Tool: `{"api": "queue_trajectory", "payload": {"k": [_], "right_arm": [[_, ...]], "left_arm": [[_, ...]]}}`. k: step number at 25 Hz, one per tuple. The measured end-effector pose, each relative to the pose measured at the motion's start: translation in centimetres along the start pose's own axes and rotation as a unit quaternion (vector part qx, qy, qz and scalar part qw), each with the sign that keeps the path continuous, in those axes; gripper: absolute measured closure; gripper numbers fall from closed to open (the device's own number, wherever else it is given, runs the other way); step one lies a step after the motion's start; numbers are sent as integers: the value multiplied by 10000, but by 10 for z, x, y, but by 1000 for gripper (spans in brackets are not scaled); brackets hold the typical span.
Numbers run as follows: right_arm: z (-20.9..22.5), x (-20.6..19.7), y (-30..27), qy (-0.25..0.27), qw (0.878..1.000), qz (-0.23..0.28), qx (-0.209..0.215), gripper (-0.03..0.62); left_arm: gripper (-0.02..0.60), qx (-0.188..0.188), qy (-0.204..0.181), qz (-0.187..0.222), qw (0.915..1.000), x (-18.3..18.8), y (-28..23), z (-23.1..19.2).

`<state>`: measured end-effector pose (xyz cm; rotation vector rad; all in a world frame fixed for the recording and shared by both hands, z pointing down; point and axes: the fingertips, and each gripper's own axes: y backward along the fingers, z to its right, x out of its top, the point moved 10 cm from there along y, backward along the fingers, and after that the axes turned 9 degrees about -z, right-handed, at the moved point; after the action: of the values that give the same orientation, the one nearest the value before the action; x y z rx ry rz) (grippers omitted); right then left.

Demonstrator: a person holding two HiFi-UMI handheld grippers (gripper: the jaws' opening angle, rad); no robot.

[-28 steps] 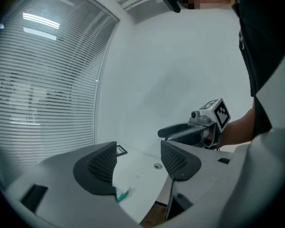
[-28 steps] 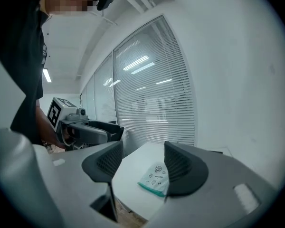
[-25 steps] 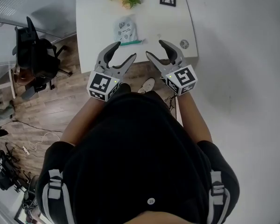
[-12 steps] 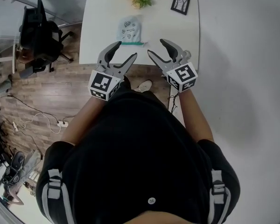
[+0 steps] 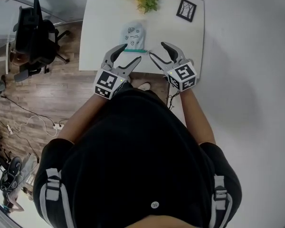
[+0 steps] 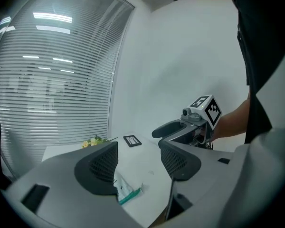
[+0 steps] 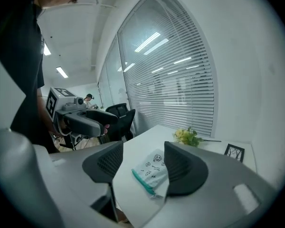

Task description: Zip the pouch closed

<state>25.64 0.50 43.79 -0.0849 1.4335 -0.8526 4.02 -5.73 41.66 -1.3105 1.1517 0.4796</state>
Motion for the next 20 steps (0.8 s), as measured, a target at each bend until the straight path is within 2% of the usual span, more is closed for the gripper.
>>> {"api": "queue_trajectory", "payload": {"k": [7,11,14,20], "right_arm": [[22,-4,-36,-236,9985,-434,-230,326],[37,-9,-55,-243,9976,-595,-241,328],[48,-18,-67,-154,9959,-884,-64,328],[75,-37,-88,252,9864,-1528,553,337]], "left_arm": [[295,-447,324,-175,9983,2,-33,-50],[295,-561,269,-297,9976,1,-51,-66],[295,-529,355,-487,9968,-5,-60,-66],[296,-289,802,-734,9937,-14,-80,-58]]}}
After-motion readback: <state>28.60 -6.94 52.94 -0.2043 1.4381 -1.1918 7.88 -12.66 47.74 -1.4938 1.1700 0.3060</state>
